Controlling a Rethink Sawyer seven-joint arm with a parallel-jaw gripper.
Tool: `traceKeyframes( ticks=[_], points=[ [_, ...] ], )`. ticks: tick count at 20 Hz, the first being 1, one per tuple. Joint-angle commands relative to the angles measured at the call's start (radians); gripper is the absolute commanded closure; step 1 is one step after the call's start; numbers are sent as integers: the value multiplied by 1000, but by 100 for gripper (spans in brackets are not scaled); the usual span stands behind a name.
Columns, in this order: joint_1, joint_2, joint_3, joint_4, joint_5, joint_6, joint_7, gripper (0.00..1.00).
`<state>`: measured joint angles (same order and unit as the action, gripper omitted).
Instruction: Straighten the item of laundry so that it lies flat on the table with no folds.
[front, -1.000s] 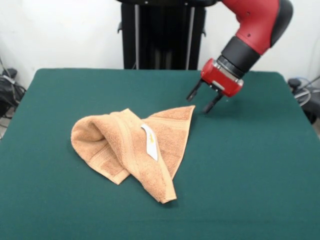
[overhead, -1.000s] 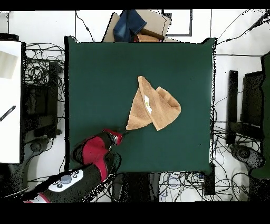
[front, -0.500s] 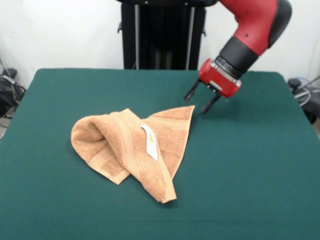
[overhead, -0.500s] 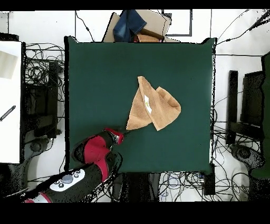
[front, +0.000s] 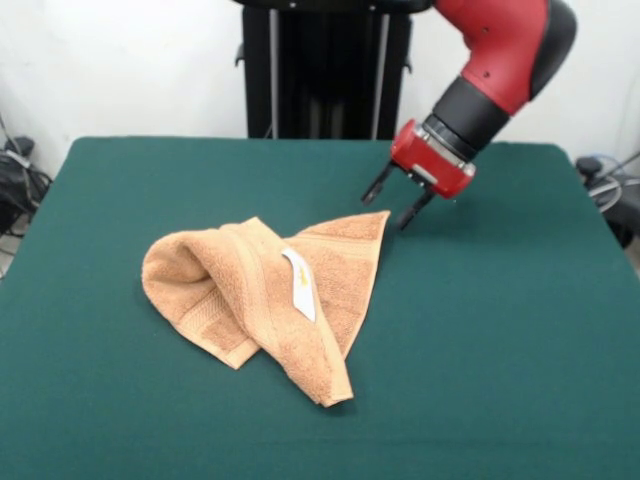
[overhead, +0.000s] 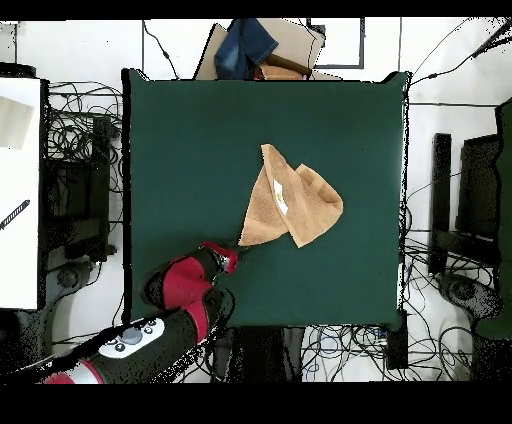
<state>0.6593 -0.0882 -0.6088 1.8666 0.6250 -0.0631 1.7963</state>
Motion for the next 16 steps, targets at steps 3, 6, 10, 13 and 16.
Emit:
traceKeyframes(
  ticks=[3, 6, 10, 13, 16],
  points=[
    [-42, 56, 121, -55, 54, -94, 267, 0],
    [-34, 73, 120, -58, 66, -136, 280, 0],
    [-34, 95, 114, -63, 69, -205, 282, 0],
    [-48, 86, 126, -60, 61, -208, 273, 0],
    [-59, 75, 139, -53, 66, -205, 275, 0]
  ],
)
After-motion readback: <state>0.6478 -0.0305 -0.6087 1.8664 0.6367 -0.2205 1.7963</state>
